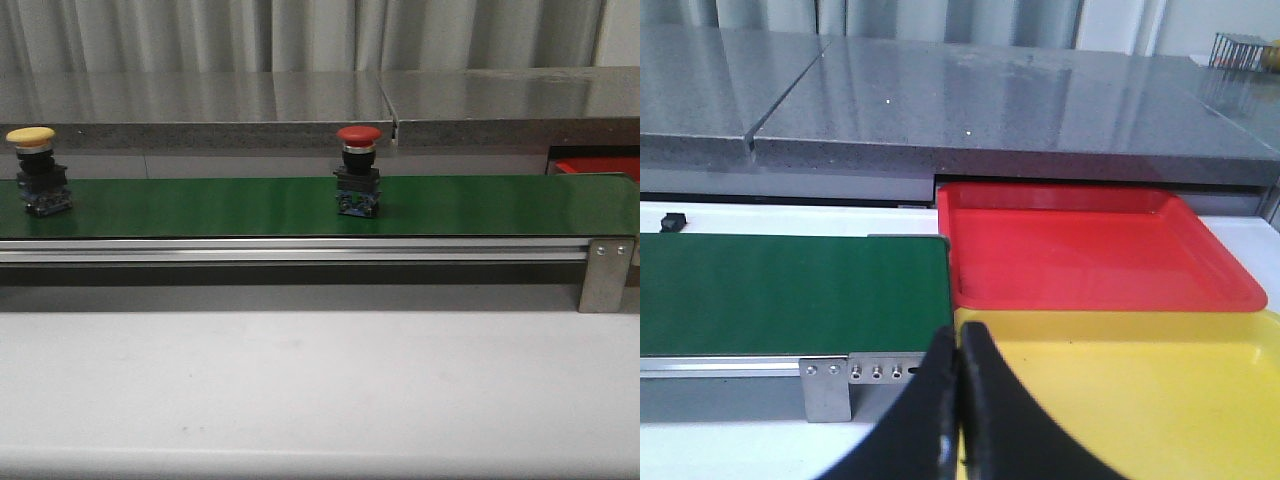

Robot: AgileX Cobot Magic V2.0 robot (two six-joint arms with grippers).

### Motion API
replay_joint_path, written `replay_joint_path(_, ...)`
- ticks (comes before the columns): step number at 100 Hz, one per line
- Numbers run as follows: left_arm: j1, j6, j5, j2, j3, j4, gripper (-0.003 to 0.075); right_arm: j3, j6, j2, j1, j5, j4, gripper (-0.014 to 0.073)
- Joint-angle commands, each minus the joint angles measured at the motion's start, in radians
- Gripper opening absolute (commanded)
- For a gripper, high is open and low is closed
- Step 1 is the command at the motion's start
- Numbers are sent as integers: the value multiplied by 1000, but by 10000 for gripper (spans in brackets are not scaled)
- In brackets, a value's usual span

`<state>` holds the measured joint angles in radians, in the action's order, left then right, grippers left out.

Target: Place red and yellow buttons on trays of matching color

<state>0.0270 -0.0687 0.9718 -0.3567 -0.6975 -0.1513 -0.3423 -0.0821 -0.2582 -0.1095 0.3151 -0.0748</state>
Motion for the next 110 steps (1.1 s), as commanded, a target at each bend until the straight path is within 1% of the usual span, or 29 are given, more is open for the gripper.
replay_joint_path(1, -6, 3, -66, -10, -25, -10, -20, -94, 4, -96, 2, -44, -13, -74)
replay_joint_path(21, -6, 3, -66, -10, -25, -10, -20, -258, 5, -315, 57, 45, -8, -74)
replay_joint_path(40, -6, 3, -66, -10, -25, -10, -20, -412, 5, -514, 157, 137, 21, -74)
replay_joint_path(49, -6, 3, -66, -10, -25, -10, -20, -485, 5, -604, 212, 189, 28, -53)
replay_joint_path(54, -6, 3, -66, -10, -25, -10, -20, -522, 5, -652, 242, 210, 29, -10)
replay_joint_path(59, -6, 3, -66, -10, -25, -10, -20, -559, 5, -697, 275, 225, 30, 62)
replay_joint_path(64, -6, 3, -66, -10, -25, -10, -20, -593, 5, -739, 302, 232, 30, 180)
replay_joint_path(66, -6, 3, -66, -10, -25, -10, -20, -607, 5, -756, 313, 233, 30, 213)
replay_joint_path(71, -6, 3, -66, -10, -25, -10, -20, -639, 5, -797, 334, 236, 31, 347)
replay_joint_path(73, -6, 3, -66, -10, -25, -10, -20, -654, 5, -814, 342, 239, 31, 380)
replay_joint_path(76, -6, 3, -66, -10, -25, -10, -20, -672, 5, -836, 351, 242, 32, 453)
replay_joint_path(83, -6, 3, -66, -10, -25, -10, -20, -716, 5, -891, 367, 257, 32, 554)
replay_joint_path(90, -6, 3, -66, -10, -25, -10, -20, -765, 5, -944, 376, 284, 35, 588)
replay_joint_path(102, -6, 3, -66, -10, -25, -10, -20, -864, 7, -1035, 380, 352, 46, 587)
replay_joint_path(110, -6, 3, -66, -10, -25, -10, -20, -944, 12, -1089, 380, 425, 48, 587)
